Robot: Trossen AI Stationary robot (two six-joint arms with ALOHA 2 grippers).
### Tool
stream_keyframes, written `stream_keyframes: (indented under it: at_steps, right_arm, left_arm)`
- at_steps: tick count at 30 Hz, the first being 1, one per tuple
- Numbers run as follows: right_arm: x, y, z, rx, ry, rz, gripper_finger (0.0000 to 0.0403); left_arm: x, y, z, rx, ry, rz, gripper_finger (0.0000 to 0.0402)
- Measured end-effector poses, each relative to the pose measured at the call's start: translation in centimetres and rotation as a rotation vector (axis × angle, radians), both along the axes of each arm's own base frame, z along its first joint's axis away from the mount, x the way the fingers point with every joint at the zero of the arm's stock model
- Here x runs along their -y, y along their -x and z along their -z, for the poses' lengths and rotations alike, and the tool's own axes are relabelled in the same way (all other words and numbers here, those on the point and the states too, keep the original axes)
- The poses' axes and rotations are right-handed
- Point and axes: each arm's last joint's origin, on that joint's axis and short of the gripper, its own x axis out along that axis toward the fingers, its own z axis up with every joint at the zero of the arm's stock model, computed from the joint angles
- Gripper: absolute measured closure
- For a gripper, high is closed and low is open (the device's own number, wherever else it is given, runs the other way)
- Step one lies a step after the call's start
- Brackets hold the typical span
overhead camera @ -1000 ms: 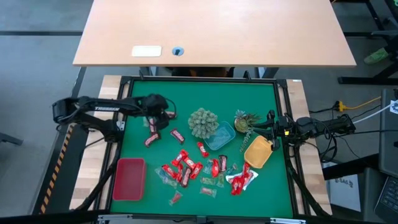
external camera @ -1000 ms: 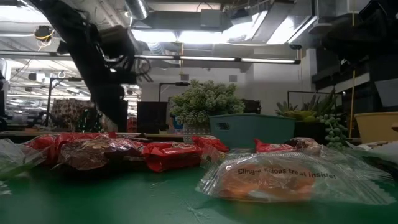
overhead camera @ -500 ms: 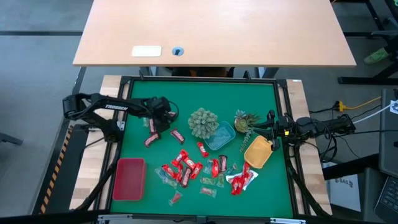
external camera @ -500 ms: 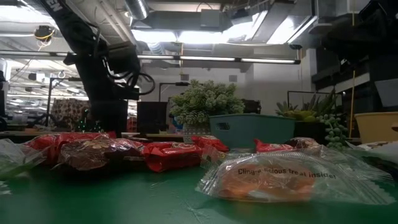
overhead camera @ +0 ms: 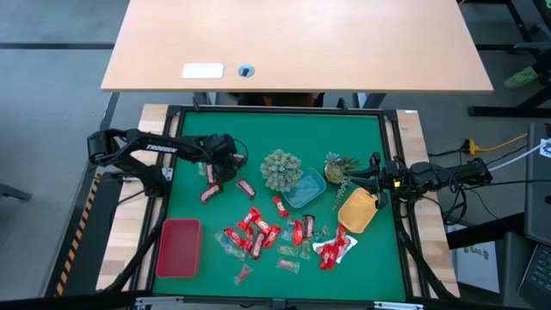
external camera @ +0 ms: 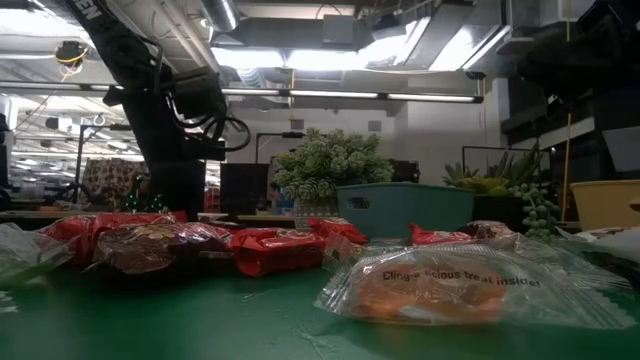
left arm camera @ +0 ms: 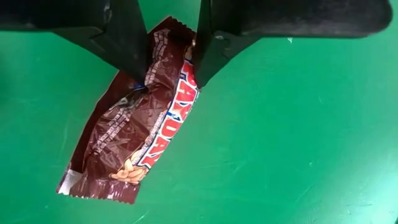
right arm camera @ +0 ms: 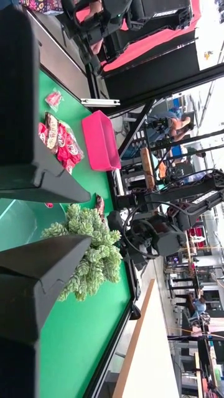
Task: Organize candy in baskets
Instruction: Put the brown chocolate into the blue bin
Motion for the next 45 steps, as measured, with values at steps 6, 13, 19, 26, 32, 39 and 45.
stream_keyframes:
  at_steps: [6,13,19,26,32,39,45]
  right_arm:
    - [0.0,0.0,0.0,0.000,0.000,0.000,0.0308]
    - [0.0,0.0,0.0,0.000,0.000,0.000,0.0308]
    - [0.0,0.0,0.0,0.000,0.000,0.000,0.0308]
    - [0.0,0.0,0.0,0.001,0.000,0.000,0.0308]
    - [0.0,0.0,0.0,0.001,0.000,0.000,0.0308]
    - [0.0,0.0,0.0,0.001,0.000,0.000,0.0308]
    - [0.0,0.0,0.0,0.000,0.000,0.000,0.0308]
  left_arm:
    - [0.2,-0.2,-0.2,0.032,0.011,-0.008,0.0300]
    - [0.6,-1.2,-2.1,0.106,0.000,0.029,0.0301]
    - [0.5,-2.5,-4.5,0.154,-0.015,0.046,0.0302]
    - [-0.1,-4.3,-8.1,0.225,-0.046,0.052,0.0301]
    - [-0.3,-5.7,-11.2,0.323,-0.070,0.067,0.0301]
    - [1.5,-8.0,-14.1,0.563,-0.077,0.157,0.0301]
    - [4.4,-9.5,-15.6,0.757,-0.050,0.229,0.0301]
